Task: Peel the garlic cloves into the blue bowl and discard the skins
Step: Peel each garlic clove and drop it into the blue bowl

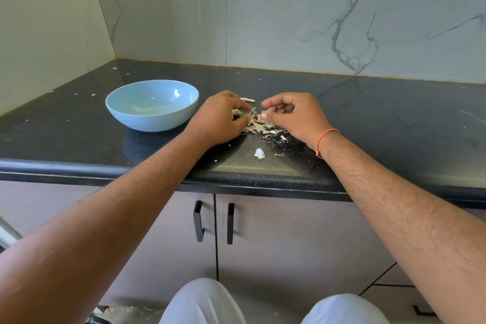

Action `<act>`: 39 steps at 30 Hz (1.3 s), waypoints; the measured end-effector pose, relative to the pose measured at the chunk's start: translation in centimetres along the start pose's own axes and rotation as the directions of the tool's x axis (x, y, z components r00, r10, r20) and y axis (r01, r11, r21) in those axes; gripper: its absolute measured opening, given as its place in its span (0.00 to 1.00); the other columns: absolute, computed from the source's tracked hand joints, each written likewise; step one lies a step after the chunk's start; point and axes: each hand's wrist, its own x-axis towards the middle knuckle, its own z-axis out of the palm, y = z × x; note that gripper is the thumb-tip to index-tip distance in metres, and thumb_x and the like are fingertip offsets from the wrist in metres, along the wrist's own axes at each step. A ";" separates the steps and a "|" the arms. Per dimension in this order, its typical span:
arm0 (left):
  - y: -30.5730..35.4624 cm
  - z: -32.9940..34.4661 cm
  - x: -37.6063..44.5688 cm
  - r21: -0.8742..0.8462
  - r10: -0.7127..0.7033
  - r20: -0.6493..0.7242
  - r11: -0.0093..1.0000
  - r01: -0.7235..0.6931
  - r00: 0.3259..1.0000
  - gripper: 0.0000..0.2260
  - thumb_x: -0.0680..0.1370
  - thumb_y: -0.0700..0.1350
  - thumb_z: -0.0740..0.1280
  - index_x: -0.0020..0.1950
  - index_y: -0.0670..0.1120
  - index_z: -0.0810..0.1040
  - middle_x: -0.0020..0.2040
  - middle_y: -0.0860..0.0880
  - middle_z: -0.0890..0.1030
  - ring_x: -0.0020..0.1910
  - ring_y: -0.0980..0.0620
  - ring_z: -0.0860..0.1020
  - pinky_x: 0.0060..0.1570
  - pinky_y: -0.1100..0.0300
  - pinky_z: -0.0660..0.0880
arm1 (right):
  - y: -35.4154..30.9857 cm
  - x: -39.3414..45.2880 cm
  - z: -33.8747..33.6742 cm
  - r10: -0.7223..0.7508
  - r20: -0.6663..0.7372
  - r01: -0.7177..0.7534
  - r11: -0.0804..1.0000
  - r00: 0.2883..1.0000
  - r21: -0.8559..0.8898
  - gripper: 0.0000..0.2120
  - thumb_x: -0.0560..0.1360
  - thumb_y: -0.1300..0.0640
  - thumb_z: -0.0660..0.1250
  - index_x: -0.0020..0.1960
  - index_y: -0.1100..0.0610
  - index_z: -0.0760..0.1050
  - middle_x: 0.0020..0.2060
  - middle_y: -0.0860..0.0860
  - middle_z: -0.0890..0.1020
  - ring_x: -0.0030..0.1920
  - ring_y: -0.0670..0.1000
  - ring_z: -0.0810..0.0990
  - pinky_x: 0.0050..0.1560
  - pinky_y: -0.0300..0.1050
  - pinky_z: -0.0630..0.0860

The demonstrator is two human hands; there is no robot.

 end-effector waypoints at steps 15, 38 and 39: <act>0.0 0.3 0.4 0.004 0.045 -0.032 0.999 -0.045 0.998 0.08 0.83 0.52 0.69 0.52 0.49 0.86 0.54 0.53 0.80 0.45 0.60 0.76 0.48 0.61 0.71 | -0.4 -0.4 0.6 -0.211 0.000 0.204 0.942 0.977 -0.265 0.07 0.77 0.50 0.76 0.54 0.45 0.86 0.47 0.38 0.83 0.48 0.47 0.81 0.53 0.46 0.79; 0.9 -1.0 -0.4 -0.291 -0.098 -0.030 0.953 0.085 0.995 0.12 0.82 0.37 0.64 0.53 0.49 0.86 0.30 0.63 0.78 0.24 0.65 0.73 0.28 0.75 0.66 | -1.3 -1.2 0.3 -0.196 0.256 0.264 0.928 0.946 -0.264 0.09 0.72 0.55 0.75 0.47 0.41 0.87 0.46 0.40 0.81 0.51 0.45 0.77 0.57 0.49 0.76; 0.9 -1.0 -0.4 -0.289 -0.093 -0.027 0.954 0.081 0.995 0.14 0.81 0.36 0.62 0.52 0.48 0.86 0.31 0.62 0.78 0.24 0.64 0.72 0.28 0.74 0.66 | -1.3 -1.2 0.4 -0.194 0.256 0.266 0.920 0.947 -0.286 0.08 0.72 0.53 0.75 0.46 0.40 0.87 0.45 0.39 0.81 0.51 0.44 0.77 0.57 0.51 0.76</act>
